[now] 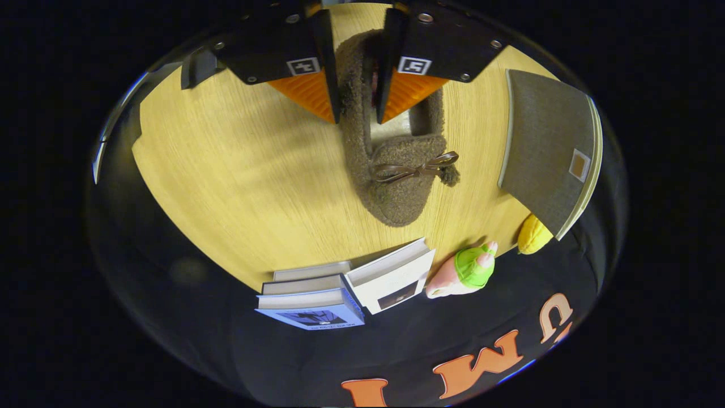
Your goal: Open the storage box then place both shoes into the box .Put the left shoe in first, then the right shoe, with the right side of both shoes facing outward in a uniform manner.
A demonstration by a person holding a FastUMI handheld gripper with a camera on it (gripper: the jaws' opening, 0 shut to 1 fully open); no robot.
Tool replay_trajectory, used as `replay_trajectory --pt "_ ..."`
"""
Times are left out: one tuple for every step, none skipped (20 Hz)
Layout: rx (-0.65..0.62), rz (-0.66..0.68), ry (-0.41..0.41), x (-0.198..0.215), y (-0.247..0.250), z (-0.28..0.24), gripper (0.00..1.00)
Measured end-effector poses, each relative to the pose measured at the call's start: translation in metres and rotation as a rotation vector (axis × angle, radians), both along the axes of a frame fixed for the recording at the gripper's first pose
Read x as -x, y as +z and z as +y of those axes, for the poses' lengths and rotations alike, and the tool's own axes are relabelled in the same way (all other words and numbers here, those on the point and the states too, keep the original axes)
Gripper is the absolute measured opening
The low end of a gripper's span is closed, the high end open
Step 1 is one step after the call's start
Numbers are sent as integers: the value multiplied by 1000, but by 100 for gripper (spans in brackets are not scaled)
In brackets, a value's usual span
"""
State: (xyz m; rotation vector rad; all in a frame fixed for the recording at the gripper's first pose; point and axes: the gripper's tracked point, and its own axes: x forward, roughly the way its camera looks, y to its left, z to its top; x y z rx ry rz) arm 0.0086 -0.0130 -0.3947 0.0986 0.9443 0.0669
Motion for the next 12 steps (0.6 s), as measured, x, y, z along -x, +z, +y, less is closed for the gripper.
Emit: replay_trajectory --pt "11 -1 -11 -1 1 -3 14" --pt "9 2 -18 -1 1 -2 5" --pt "14 -2 -34 -1 2 -2 2" --pt "12 -8 -54 -2 5 -2 1" --pt "5 -12 -74 -3 8 -2 1" --pt "-4 -18 -87 -2 14 0 0" --pt "-15 -29 -93 -2 23 4 0" --pt "-24 -43 -93 -4 32 9 0" --pt "-34 -54 -96 -5 41 13 0" --pt "-41 -68 -100 -7 51 17 0" --pt "-52 -84 -106 -9 61 22 0" --pt "-67 -99 -118 -11 72 27 0"
